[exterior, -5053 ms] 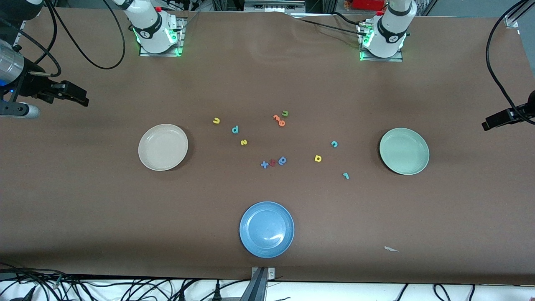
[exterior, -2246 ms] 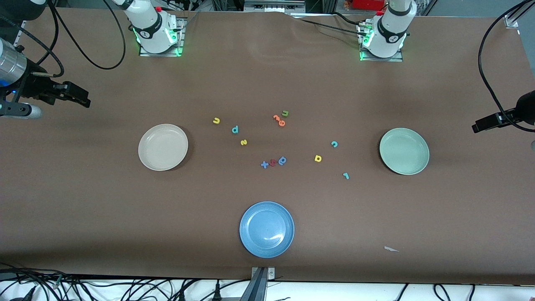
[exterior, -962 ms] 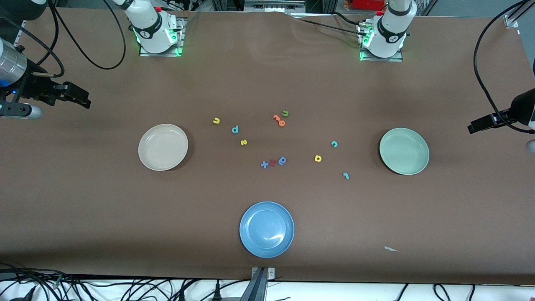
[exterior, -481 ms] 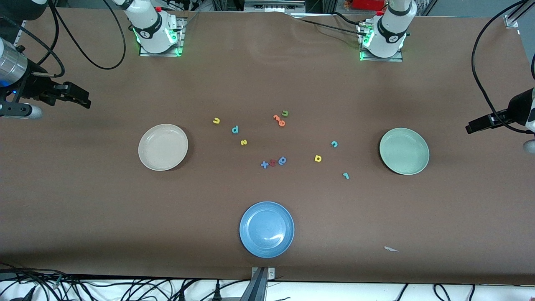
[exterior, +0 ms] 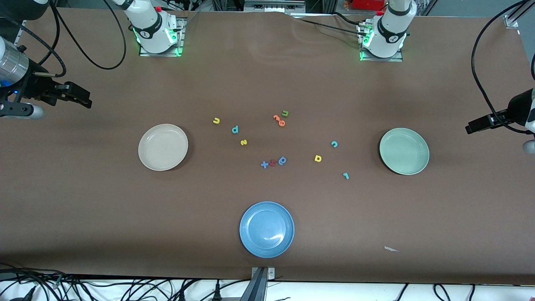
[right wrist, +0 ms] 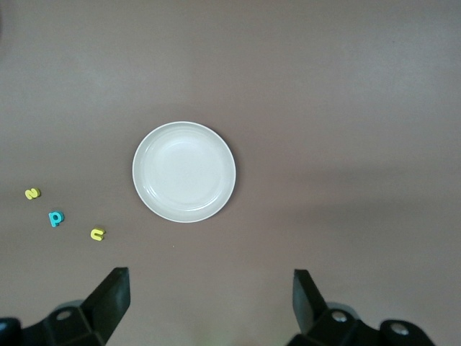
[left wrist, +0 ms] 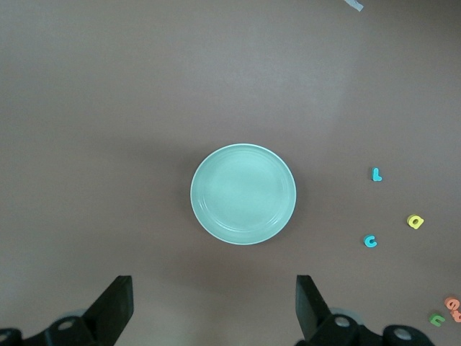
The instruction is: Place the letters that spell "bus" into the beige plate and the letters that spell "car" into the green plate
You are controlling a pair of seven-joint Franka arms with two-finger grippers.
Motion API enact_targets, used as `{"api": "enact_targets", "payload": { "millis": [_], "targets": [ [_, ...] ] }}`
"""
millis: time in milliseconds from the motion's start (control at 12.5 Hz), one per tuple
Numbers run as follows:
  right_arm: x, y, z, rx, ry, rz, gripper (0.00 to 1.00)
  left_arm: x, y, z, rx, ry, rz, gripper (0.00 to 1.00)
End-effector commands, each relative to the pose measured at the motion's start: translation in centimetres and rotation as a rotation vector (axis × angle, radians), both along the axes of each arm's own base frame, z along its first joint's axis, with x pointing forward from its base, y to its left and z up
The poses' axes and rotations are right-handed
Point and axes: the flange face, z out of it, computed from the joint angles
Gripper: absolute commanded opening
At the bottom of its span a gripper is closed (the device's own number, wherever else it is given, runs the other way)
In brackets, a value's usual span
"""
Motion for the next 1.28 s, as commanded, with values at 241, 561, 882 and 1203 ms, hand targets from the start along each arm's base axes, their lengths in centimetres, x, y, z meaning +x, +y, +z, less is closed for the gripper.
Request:
{"api": "enact_targets", "payload": {
  "millis": [241,561,882,1203],
  "targets": [
    [-0.3,0.2,0.2,0.001,-0.004,0.0,1.0,1.3,-3.6,-2.1,-0.005,0.008,0.068,0.99],
    [-0.4,0.4,0.3,0.001,-0.005,0.003,1.0,3.7,-9.8,-6.8,0.018,0.004,0.211,0.99],
    [-0.3,0.8,0.2,-0.003,-0.009,0.011,1.0,5.2,-14.7,-12.9,-0.016,0.058,0.382,0.99],
    [-0.3,1.5,0.0,0.0,-0.003,0.025,1.0,4.1,-17.8,-19.1,-0.01,0.08,0.478,0.99]
  ]
}}
